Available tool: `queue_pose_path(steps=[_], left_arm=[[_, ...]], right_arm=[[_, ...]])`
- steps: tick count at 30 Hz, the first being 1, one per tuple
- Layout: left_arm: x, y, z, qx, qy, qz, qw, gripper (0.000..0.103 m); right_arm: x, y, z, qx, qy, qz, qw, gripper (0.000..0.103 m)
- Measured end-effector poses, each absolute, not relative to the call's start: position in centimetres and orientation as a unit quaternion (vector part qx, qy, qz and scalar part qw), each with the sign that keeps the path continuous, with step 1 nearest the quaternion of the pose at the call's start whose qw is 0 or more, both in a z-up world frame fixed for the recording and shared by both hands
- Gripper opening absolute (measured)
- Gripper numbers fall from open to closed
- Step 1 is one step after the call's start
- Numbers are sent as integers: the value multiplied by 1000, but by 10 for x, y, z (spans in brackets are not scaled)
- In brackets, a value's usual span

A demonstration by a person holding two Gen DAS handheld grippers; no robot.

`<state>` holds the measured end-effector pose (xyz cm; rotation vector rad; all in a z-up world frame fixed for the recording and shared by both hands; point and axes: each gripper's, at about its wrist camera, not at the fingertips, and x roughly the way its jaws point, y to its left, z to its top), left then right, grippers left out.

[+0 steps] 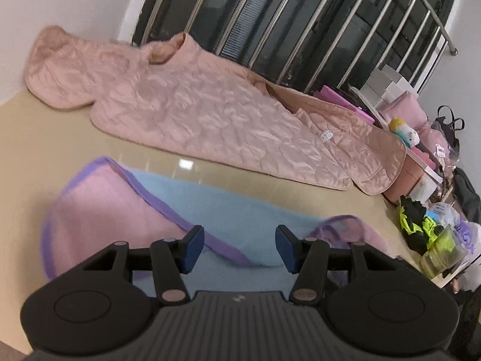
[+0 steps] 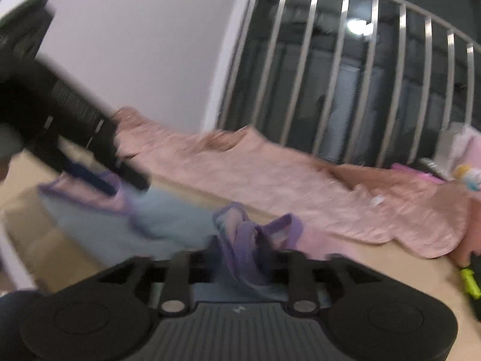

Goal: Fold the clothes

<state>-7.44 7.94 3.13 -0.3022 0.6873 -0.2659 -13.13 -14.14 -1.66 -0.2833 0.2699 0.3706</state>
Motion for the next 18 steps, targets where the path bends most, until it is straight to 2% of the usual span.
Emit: queue_pose_path(steps=[1,2,4,8,9,10,12,13,14,18], left_arm=[[-76,82,33,-150,332,-129,922,53],[-77,85,36,-154,329,-128,923,53],[-79,89,37,-160,326,-124,923,53],[-76,97,36,-168,329,-112,922,53],[-76,97,36,-169,330,-113,922,53],[-76,96,35,-169,332,-115,921,53],[-77,95,34,-170,334,-117,920,53],[-77,94,34,-170,335,-118,919,53],[-77,93,33,-168,336,-118,919,53],[-78,87,33,-159,338,-119,920,54]], right_arm=[[-137,-140,-16,-143,124,189,964,68],[-144,-141,-12,-142,110,194,964,70],[-160,-146,-3,-137,77,204,966,70],[-144,-159,-2,-104,111,184,971,66],[-139,-163,-3,-95,121,179,972,63],[-134,-166,-3,-86,132,173,972,54],[-124,-173,-3,-68,152,161,973,33],[-119,-176,-4,-59,163,156,973,15],[-114,-180,-4,-50,173,150,972,8],[-101,-190,-5,-25,203,131,970,10]])
